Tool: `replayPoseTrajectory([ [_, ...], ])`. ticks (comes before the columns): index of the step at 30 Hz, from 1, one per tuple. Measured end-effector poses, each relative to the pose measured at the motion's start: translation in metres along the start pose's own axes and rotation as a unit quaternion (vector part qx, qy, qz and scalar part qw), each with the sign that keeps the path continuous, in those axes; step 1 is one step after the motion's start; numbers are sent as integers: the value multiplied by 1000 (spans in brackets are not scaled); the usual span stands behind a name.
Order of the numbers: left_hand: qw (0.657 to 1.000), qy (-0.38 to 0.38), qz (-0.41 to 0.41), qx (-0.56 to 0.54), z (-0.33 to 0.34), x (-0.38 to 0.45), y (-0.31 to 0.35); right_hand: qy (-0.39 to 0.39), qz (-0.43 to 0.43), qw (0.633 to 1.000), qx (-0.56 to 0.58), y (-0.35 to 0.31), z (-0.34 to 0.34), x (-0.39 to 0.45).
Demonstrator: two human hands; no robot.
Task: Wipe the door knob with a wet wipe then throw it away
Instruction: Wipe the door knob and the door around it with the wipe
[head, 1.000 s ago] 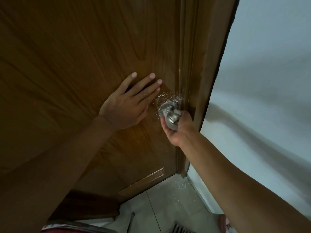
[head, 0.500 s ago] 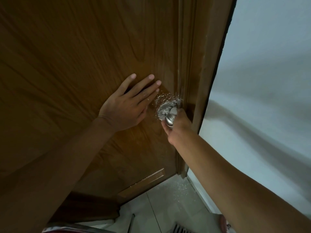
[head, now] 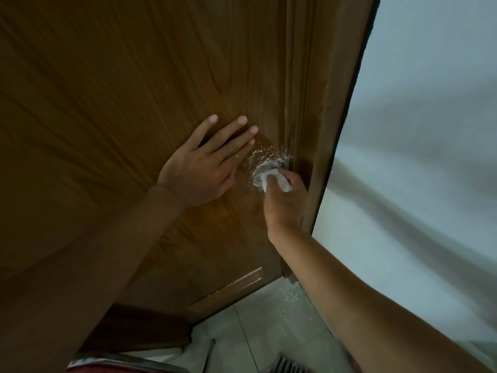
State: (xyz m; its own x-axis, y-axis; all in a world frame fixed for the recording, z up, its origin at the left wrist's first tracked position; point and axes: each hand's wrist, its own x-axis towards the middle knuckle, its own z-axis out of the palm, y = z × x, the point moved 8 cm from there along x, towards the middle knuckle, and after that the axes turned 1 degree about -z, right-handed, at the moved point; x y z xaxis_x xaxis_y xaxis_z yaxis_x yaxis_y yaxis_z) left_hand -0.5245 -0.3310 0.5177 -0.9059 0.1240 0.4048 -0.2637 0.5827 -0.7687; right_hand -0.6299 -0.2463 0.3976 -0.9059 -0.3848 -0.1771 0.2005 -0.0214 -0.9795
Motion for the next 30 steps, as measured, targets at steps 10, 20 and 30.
replayPoseTrajectory([
  [10, 1000, -11, 2, 7, 2, 0, 1, -154, -555, 737, -355, -9, 6, -3],
  [20, 1000, -15, 5, 10, 2, 1, 2, -56, -408, 880, -235, -15, 5, -2],
  [30, 1000, -24, 4, 14, 3, 1, 1, -117, -476, 822, -290, -18, 5, 5],
])
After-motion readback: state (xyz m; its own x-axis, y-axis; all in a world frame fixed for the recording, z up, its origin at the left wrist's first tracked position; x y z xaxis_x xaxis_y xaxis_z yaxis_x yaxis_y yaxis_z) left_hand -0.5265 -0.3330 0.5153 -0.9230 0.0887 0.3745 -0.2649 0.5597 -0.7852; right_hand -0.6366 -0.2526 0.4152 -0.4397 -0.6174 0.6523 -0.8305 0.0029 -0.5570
